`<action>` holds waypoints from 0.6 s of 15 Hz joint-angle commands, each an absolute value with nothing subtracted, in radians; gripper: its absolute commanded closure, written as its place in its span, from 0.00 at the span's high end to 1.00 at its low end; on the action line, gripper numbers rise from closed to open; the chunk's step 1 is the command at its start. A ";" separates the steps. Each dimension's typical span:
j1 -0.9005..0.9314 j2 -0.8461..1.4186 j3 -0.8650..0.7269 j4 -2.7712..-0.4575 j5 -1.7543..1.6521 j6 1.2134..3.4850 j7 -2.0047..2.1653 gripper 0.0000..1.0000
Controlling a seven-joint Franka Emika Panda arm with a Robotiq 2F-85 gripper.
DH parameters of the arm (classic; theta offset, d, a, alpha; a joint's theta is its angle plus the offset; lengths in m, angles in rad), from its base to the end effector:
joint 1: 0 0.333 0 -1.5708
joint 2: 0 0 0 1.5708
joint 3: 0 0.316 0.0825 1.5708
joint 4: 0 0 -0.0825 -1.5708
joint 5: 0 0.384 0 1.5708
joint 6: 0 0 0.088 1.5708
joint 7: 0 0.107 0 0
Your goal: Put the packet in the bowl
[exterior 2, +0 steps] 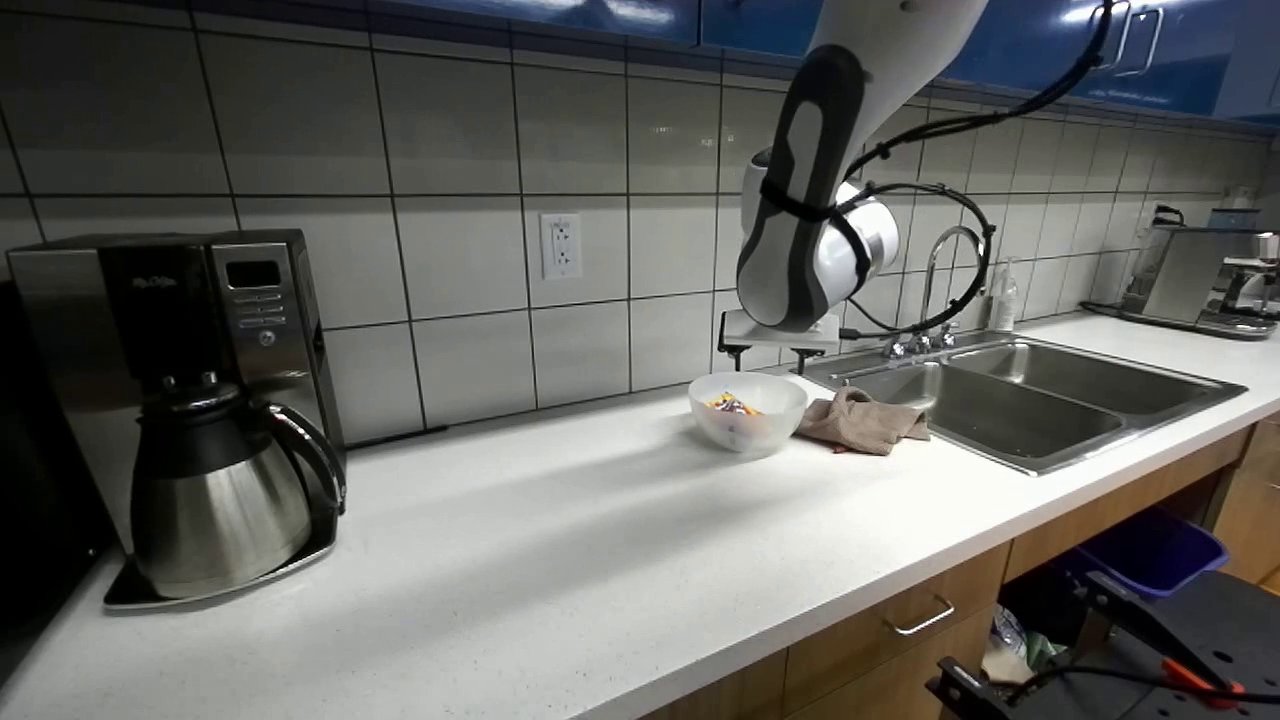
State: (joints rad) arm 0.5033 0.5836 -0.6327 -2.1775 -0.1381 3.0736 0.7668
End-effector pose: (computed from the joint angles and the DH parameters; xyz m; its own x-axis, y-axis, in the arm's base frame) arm 0.5907 -0.0582 0.2089 0.7188 -0.4836 0.4994 -0.5810 -0.8124 0.0496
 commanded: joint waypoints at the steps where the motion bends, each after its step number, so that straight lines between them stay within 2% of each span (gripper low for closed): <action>1: 0.562 0.375 -0.688 -2.395 -0.149 3.088 0.651 1.00; 9: 0.775 0.071 -0.986 -2.638 -0.394 3.019 0.649 1.00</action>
State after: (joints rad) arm 0.6958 0.2290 -0.8804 -2.5483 -0.3013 3.0718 0.6775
